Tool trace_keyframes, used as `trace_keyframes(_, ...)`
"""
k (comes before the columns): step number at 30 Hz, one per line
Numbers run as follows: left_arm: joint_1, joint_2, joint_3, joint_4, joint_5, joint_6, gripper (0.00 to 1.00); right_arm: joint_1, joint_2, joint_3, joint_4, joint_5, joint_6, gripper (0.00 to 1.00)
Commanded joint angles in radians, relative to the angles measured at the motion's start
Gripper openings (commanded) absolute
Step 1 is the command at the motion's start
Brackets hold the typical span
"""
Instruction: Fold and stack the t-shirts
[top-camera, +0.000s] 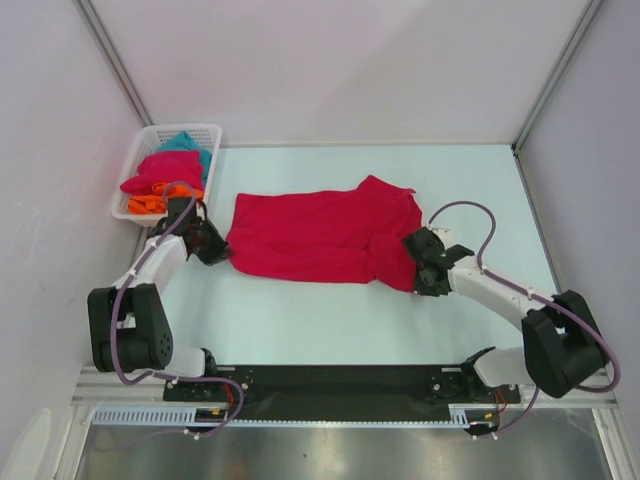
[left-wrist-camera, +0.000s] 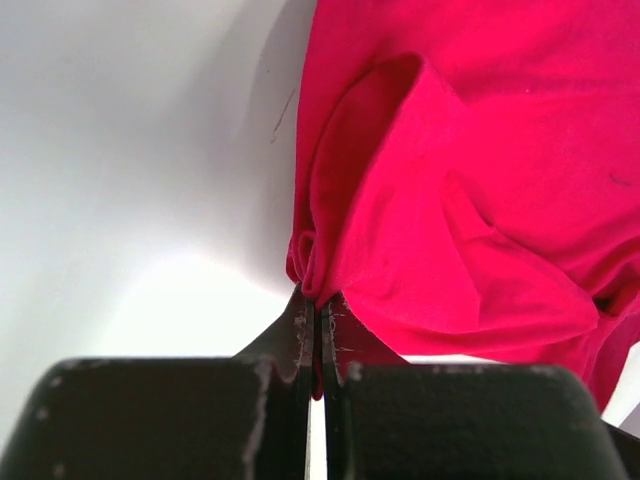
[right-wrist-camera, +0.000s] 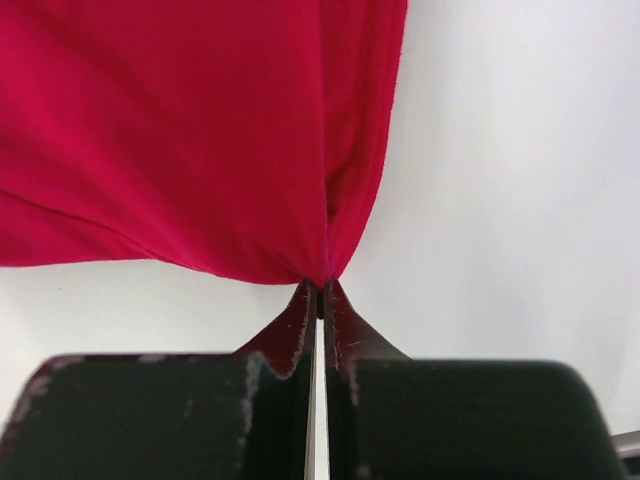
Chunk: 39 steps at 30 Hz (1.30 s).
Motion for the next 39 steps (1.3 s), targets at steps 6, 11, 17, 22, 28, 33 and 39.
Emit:
trace_keyframes(6, 0.013, -0.105, -0.012, -0.063, -0.016, 0.047, 0.0, 0.031, -0.204, 0.113, -0.237, 0.121, 0.111, 0.0)
trace_keyframes(11, 0.034, -0.126, -0.009, -0.092, -0.013, 0.061, 0.0, 0.019, -0.261, 0.121, -0.306, 0.191, 0.164, 0.0)
trace_keyframes(17, 0.099, -0.162, -0.014, -0.127, -0.007, 0.115, 0.0, 0.007, -0.252, 0.135, -0.343, 0.237, 0.206, 0.02)
trace_keyframes(22, 0.157, -0.179, -0.016, -0.153, 0.011, 0.145, 0.0, 0.007, -0.235, 0.142, -0.352, 0.237, 0.203, 0.02)
trace_keyframes(28, 0.171, -0.185, -0.022, -0.157, 0.033, 0.164, 0.0, 0.008, -0.232, 0.153, -0.367, 0.231, 0.203, 0.02)
trace_keyframes(33, 0.176, -0.189, -0.019, -0.164, 0.051, 0.175, 0.06, 0.013, -0.236, 0.155, -0.366, 0.212, 0.192, 0.06)
trace_keyframes(39, 0.191, -0.192, -0.005, -0.178, 0.073, 0.196, 0.3, 0.019, -0.233, 0.168, -0.376, 0.18, 0.181, 0.47)
